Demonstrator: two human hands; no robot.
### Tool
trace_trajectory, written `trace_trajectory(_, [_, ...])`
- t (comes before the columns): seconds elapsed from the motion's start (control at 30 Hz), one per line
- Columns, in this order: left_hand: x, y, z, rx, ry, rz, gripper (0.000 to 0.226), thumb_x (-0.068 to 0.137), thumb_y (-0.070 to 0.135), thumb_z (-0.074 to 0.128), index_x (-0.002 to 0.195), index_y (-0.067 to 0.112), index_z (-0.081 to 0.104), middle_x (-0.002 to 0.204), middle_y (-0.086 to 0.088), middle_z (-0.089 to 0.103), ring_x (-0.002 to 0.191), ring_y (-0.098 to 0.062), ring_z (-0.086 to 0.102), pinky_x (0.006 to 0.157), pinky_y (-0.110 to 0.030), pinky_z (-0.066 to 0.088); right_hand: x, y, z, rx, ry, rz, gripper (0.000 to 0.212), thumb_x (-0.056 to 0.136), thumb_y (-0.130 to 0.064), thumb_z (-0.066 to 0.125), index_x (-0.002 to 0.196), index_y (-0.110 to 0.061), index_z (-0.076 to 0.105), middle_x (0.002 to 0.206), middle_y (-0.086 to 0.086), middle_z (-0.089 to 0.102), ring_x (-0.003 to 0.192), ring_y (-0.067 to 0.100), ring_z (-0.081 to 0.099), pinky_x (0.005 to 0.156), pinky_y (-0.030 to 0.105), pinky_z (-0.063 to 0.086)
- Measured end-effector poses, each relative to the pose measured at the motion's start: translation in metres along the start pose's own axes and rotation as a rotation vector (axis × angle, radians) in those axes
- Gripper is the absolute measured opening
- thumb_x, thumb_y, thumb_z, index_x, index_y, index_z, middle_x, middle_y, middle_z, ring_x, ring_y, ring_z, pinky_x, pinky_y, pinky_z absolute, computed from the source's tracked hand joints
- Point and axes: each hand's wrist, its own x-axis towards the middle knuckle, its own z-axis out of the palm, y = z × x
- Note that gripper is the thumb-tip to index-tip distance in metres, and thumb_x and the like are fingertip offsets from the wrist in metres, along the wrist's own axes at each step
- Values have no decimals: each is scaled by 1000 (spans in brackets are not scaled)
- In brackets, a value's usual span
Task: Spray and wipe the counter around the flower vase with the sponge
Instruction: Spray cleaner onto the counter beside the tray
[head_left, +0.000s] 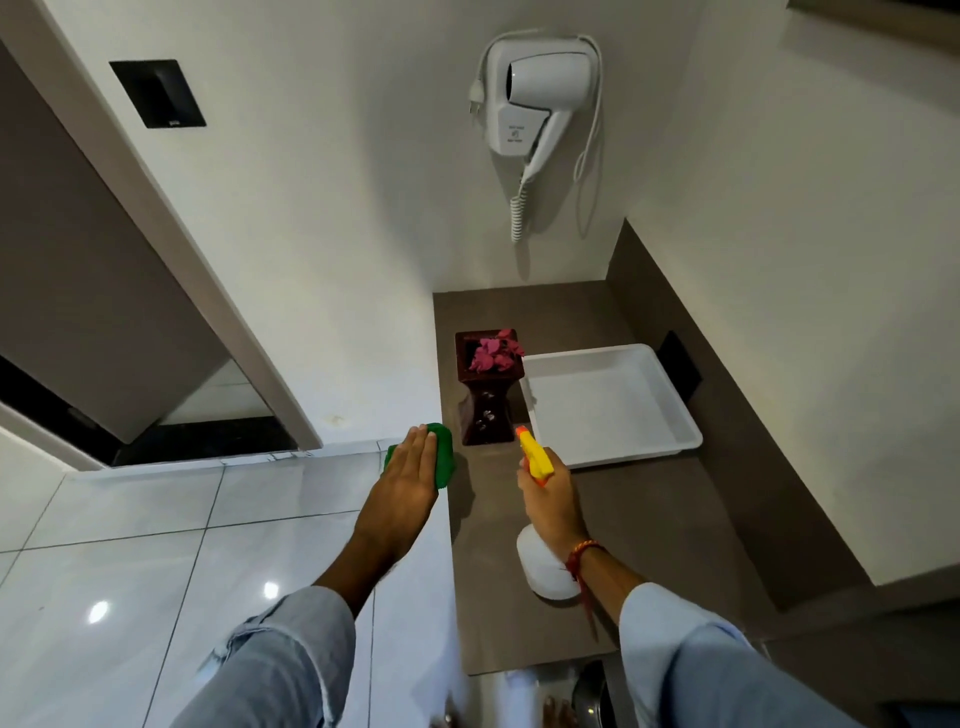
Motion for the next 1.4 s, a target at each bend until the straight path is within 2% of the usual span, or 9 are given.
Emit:
trace_trajectory(0.13, [14,4,-7,11,-2,7,84,77,1,81,147,-8,36,151,-30,40,138,-45,42,109,-51,42,10,-7,-8,-15,-98,-45,42,96,-11,49,129,-34,60,78,5,67,61,21,54,56,33,47])
trace_trajectory(0.3, [24,0,-14,-1,-1,-9,84,81,4,78,149,-7,31,154,-29,35,141,-44,37,111,-51,41,16,-18,-12,73,11,-7,12,97,-13,56,103,-10,66,78,7,64,72,24,60,62,30,50])
trace_trajectory(0.53, [54,-17,-46,-79,123,-160,77,90,-1,65,152,-7,20,158,-29,25,146,-43,27,114,-53,36,87,-69,-69,433,265,-121,26,100,-11,54,113,-27,69,84,1,65,76,11,59,75,34,51])
trace_trajectory(0.73, [98,-8,-77,-62,219,-75,78,90,-4,63,153,-6,17,160,-28,19,149,-43,20,117,-54,31,158,-64,-106,255,154,-160,42,103,-22,49,144,-22,44,126,5,60,126,27,55,87,3,43])
trace_trajectory(0.87, [122,13,-76,-47,261,17,75,92,0,63,153,-4,20,160,-27,23,148,-40,23,119,-51,28,185,-24,-105,100,128,-65,51,105,-30,43,153,-28,26,151,11,46,137,29,45,115,40,36])
trace_trajectory(1.07, [123,31,-54,-10,241,148,80,87,7,71,152,-4,25,159,-25,27,149,-37,24,119,-49,28,196,1,-116,156,101,19,59,99,-33,55,152,-28,30,152,8,45,137,26,45,116,40,35])
trace_trajectory(1.2, [117,40,-50,-18,220,172,86,84,9,76,152,-4,26,160,-24,26,149,-37,22,118,-51,30,161,11,-103,-19,377,287,58,87,-46,68,124,-3,57,130,23,57,120,41,55,105,54,45])
trace_trajectory(1.3, [118,53,-47,-3,196,219,86,85,13,75,152,-4,25,161,-23,24,150,-36,19,117,-53,31,118,-9,-74,370,35,292,57,92,-52,58,109,2,67,103,24,73,90,32,70,89,47,58])
trace_trajectory(1.4, [118,65,-38,83,197,354,71,94,19,65,150,-5,30,158,-25,29,149,-38,23,116,-56,32,96,-44,-53,827,-474,326,75,91,-67,42,134,-8,56,129,18,66,118,31,64,101,45,51])
